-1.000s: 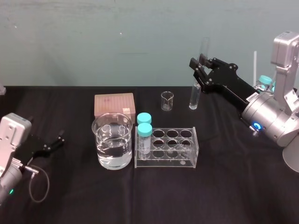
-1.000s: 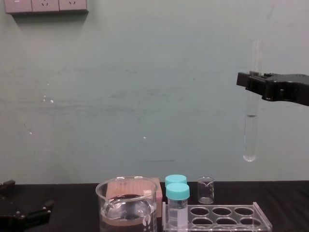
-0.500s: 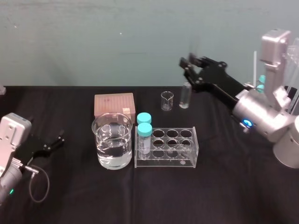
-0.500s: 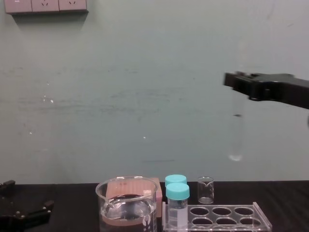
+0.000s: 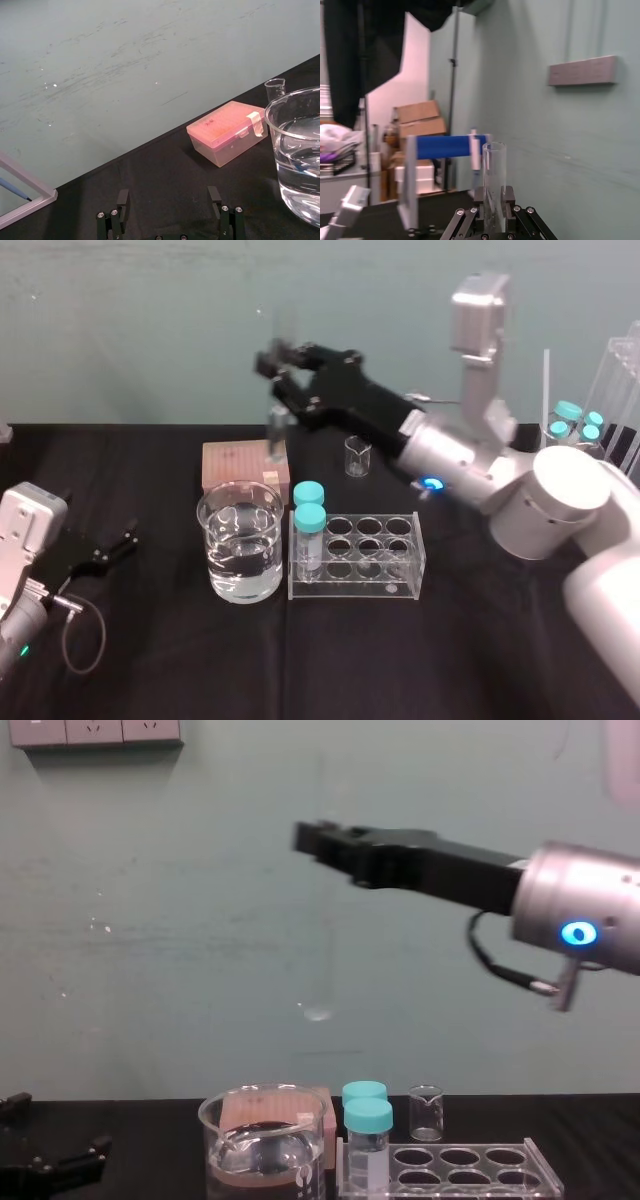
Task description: Hold the test tube with one hand and immerse one end into the beaker, then return it to the test tube rack.
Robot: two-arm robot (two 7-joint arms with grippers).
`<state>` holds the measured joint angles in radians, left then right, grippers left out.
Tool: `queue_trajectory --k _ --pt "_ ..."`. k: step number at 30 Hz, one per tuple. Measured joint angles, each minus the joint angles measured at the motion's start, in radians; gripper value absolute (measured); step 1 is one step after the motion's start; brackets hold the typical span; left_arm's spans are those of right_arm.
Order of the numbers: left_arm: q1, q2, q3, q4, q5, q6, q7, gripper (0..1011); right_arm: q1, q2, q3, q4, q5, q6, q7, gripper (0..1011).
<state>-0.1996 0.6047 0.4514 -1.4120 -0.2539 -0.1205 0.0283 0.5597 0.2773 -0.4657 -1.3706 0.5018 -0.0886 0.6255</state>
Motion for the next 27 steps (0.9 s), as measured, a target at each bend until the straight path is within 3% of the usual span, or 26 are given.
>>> queue_trajectory --k 11,27 --pt "0.0 0.0 0.0 0.0 0.0 0.0 0.0 1000 0.048 -0.034 -0.078 0.113 0.014 -0.011 0.05 226" --pt "0.0 0.0 0.0 0.0 0.0 0.0 0.0 1000 0.067 -0.066 -0.122 0.227 -0.003 -0.029 0.057 226"
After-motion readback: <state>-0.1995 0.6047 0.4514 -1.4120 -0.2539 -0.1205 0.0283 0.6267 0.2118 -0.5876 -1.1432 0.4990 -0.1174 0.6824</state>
